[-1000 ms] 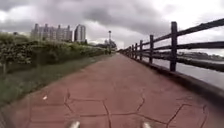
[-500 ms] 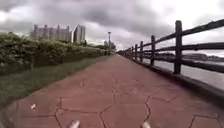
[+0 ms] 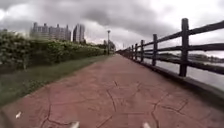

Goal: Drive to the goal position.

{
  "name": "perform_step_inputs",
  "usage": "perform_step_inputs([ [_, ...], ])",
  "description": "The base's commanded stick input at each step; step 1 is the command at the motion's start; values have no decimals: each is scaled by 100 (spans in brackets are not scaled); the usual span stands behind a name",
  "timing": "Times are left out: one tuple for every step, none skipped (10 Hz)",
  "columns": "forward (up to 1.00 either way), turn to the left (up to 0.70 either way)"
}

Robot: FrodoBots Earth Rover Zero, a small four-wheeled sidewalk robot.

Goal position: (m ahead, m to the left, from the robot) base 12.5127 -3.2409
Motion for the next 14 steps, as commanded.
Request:
perform_step_inputs([
  [50, 0],
  [50, 0],
  [50, 0],
  [50, 0],
  [50, 0],
  [50, 0],
  [50, 0],
  [50, 0],
  [50, 0],
  [50, 0],
  [50, 0],
  [50, 0],
  [50, 0],
  [50, 0],
])
